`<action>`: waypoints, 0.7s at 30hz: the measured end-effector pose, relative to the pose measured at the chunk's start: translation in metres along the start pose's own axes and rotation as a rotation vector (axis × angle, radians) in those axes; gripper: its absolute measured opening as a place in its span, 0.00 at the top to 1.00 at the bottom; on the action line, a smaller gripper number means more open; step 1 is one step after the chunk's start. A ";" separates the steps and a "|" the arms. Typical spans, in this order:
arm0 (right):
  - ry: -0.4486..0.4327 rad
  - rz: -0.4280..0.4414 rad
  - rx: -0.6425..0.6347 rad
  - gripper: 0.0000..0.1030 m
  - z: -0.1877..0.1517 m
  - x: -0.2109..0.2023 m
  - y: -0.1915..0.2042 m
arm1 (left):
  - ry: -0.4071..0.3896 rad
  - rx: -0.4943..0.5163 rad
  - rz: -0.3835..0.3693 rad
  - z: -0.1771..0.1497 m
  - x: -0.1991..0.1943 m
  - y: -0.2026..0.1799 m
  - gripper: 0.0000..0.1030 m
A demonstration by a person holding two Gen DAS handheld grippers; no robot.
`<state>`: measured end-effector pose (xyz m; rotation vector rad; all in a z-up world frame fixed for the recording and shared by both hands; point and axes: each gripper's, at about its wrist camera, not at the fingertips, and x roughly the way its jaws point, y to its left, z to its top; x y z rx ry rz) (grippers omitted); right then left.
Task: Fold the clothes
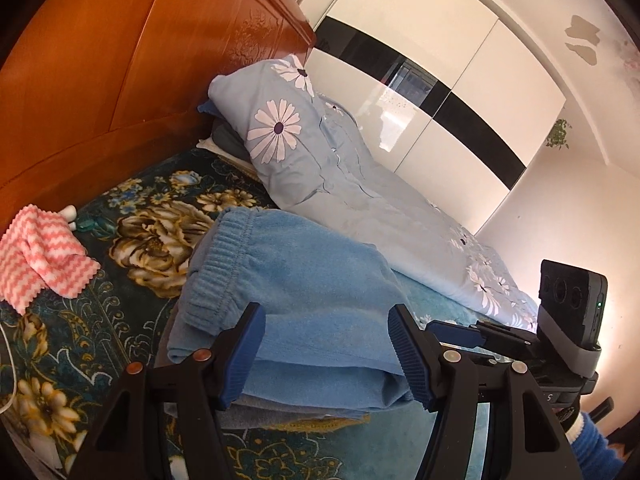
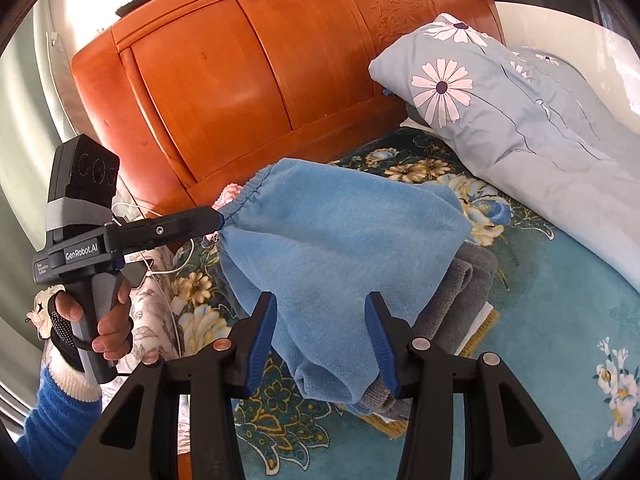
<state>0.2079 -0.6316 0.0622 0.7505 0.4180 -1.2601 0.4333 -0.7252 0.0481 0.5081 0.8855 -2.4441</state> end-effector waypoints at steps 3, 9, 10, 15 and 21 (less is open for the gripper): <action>-0.034 -0.029 -0.007 0.49 -0.016 -0.017 0.009 | -0.022 0.007 0.050 -0.022 -0.012 -0.019 0.27; -0.123 -0.074 0.039 0.46 -0.071 -0.037 0.007 | -0.029 -0.048 0.123 -0.083 -0.023 -0.037 0.26; -0.131 -0.080 0.057 0.45 -0.080 -0.038 0.006 | -0.032 -0.066 0.144 -0.095 -0.025 -0.037 0.25; -0.124 -0.185 0.088 0.36 -0.118 -0.039 0.007 | -0.048 -0.155 0.249 -0.151 -0.033 -0.038 0.19; -0.127 -0.194 0.169 0.33 -0.141 -0.041 -0.009 | -0.071 -0.175 0.375 -0.193 -0.030 -0.051 0.09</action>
